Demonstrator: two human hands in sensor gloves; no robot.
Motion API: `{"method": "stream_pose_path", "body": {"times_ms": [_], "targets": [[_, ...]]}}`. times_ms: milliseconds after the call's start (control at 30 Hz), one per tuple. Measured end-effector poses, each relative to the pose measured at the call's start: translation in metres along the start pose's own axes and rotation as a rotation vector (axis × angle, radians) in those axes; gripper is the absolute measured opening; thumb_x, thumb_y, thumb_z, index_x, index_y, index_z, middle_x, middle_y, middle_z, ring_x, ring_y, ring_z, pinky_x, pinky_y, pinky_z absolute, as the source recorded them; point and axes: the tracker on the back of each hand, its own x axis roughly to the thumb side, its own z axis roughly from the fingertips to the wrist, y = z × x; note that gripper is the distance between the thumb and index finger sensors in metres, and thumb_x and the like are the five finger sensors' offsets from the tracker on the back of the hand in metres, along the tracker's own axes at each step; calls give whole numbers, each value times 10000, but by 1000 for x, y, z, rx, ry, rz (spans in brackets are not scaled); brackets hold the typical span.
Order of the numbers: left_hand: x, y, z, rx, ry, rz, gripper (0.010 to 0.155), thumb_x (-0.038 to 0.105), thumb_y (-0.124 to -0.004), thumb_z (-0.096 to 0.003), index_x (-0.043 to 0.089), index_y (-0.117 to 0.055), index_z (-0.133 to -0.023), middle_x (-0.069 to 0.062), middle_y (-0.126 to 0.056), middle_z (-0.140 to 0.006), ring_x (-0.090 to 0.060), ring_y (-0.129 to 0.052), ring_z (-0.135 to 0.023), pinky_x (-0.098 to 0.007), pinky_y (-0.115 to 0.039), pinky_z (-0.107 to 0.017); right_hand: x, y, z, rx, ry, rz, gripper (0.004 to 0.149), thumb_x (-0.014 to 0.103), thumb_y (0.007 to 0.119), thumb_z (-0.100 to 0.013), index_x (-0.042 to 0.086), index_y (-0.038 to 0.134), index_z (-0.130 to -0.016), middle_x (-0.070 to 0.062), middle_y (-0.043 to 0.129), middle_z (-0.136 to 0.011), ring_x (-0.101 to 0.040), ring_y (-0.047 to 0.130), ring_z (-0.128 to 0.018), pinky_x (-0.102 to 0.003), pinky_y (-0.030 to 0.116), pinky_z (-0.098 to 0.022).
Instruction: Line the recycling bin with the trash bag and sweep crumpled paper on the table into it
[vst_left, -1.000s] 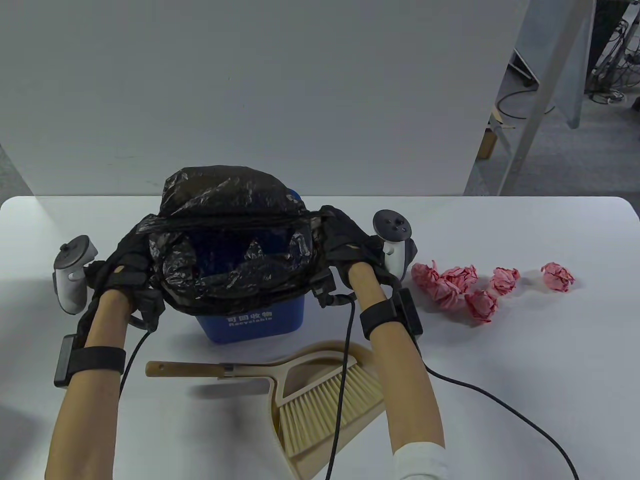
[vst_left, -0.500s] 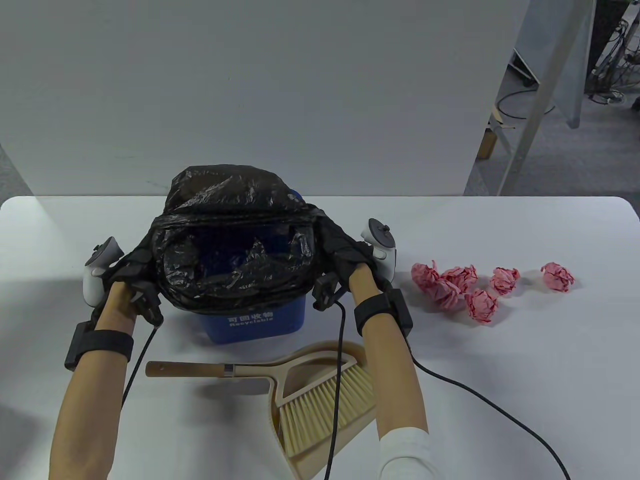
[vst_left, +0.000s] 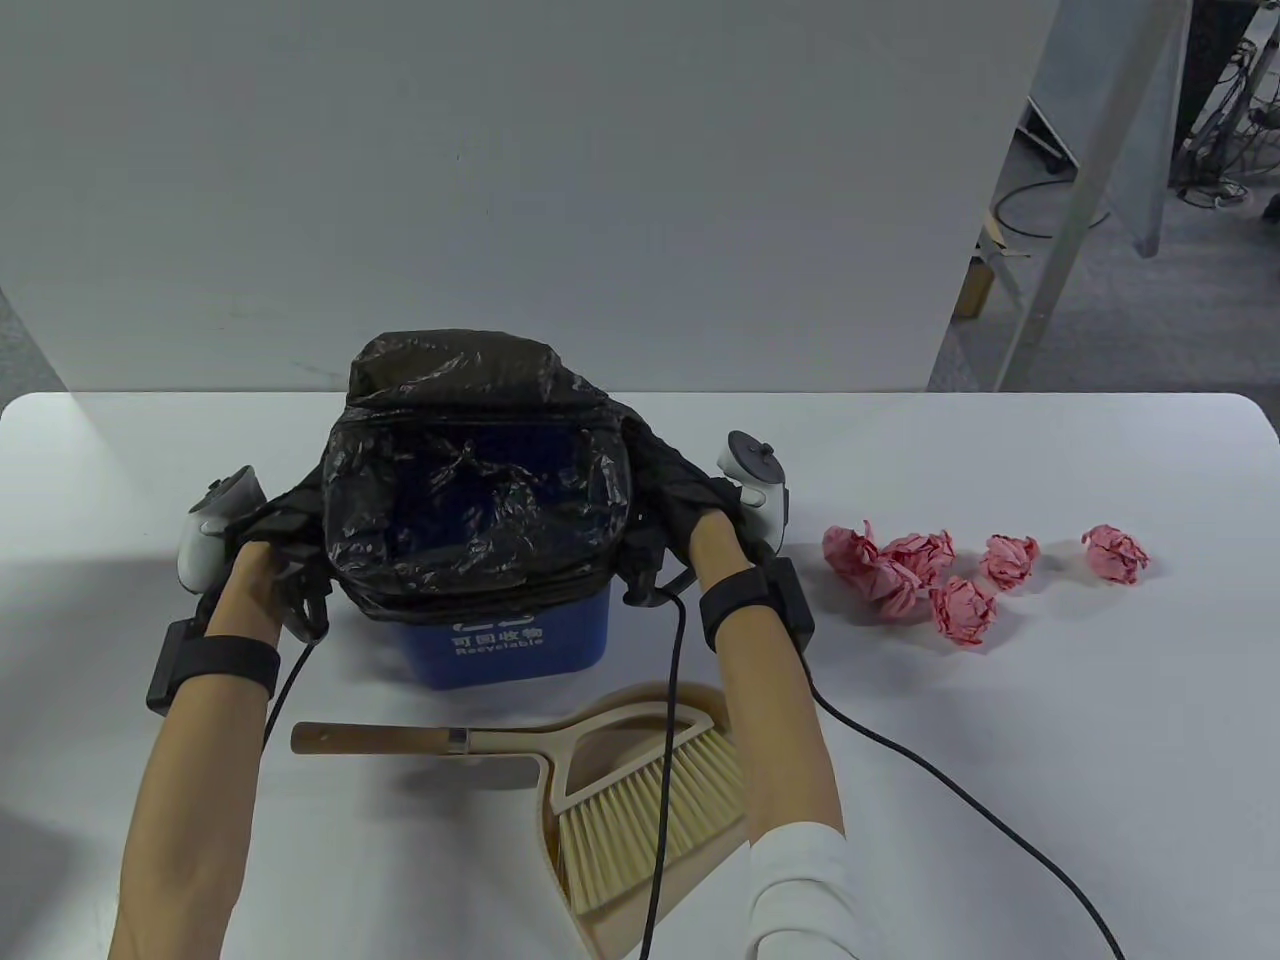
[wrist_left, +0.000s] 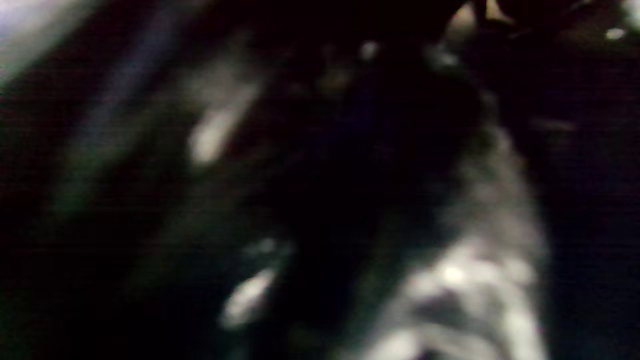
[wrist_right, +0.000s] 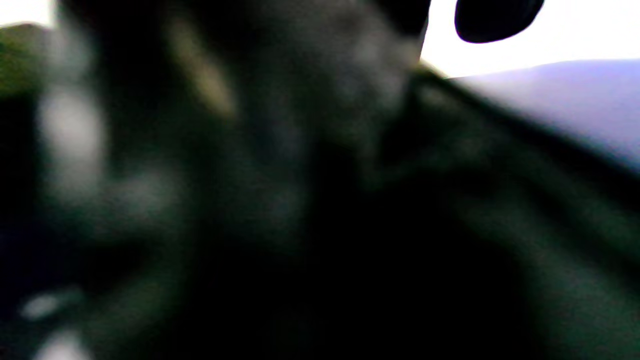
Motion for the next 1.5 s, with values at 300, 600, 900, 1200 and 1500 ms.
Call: {"method": "stream_pose_path", "body": {"times_ms": [300,600,900,1200,1500], "targets": [[-12,13,-9,113,104,-78,632,527,-552,-681,229,-407,-1219,-168,-453,-1263,-504,-517,-1130,-564,-684,-763,-14,-2,-3,-75,117,60,475,479,503,-659,186,648,-1003,-111,700,-1114,-496,629,-977,-729,518,-655],[-17,30,19,219,47,-166,813,628,-608,-635,165,-289,-1221,-207,-341,-1270,-555,-423,-1130,-667,-568,-754,-34,-16,18,-81,165,75,673,523,530,-639,60,445,-1119,-264,468,-1184,-582,524,-973,-748,483,-643],[-6,19,74,462,-13,-376,811,620,-641,-589,155,-380,-1200,-206,-424,-1248,-549,-482,-1109,-691,-573,-721,-24,-18,60,-104,83,117,705,545,508,-636,55,406,-1132,-268,428,-1193,-583,494,-984,-753,473,-641],[-17,-18,121,550,-64,-530,761,590,-610,-601,152,-416,-1193,-209,-454,-1240,-556,-493,-1100,-705,-569,-708,-28,-18,119,-176,-13,156,710,541,505,-633,57,381,-1138,-267,365,-1208,-603,445,-986,-754,465,-639],[-39,-60,154,620,-109,-666,745,578,-592,-608,148,-420,-1192,-212,-453,-1240,-565,-478,-1100,-720,-547,-706,-41,-14,186,-172,-115,295,716,542,501,-631,59,371,-1142,-266,336,-1215,-618,404,-990,-765,448,-637]]}}
